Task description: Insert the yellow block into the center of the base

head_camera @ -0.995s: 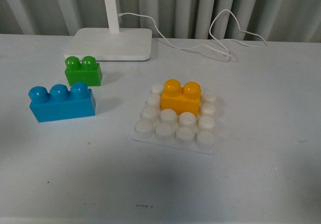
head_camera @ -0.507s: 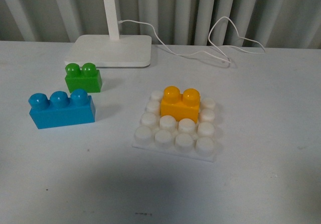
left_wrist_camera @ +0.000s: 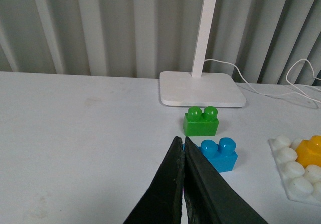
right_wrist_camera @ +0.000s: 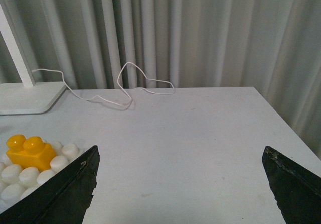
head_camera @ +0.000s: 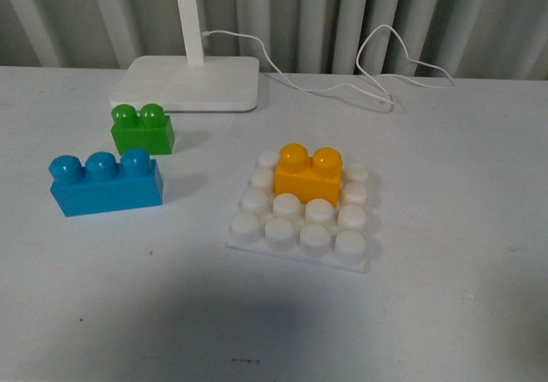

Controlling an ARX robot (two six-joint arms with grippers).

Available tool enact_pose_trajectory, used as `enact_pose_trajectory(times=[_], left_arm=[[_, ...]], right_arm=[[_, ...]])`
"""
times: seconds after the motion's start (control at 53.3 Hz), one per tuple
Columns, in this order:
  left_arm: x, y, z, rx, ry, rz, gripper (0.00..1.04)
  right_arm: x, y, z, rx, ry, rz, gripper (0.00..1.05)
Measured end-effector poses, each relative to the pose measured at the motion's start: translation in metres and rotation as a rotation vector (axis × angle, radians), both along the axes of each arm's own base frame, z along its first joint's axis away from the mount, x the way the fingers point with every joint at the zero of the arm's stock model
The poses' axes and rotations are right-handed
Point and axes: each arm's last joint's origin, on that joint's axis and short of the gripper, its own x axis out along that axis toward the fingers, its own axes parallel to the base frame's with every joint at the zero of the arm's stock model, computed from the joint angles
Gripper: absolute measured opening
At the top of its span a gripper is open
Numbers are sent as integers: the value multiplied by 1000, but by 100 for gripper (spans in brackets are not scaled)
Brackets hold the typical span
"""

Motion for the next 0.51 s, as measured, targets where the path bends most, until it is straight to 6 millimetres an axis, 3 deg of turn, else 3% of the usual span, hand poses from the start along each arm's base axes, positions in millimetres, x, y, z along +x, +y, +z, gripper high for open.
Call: enact_pose_trajectory(times=[0.507], left_arm=[[-13, 0, -11, -1, 13, -1, 4]], right_arm=[[0, 0, 0, 0, 0, 0, 95]])
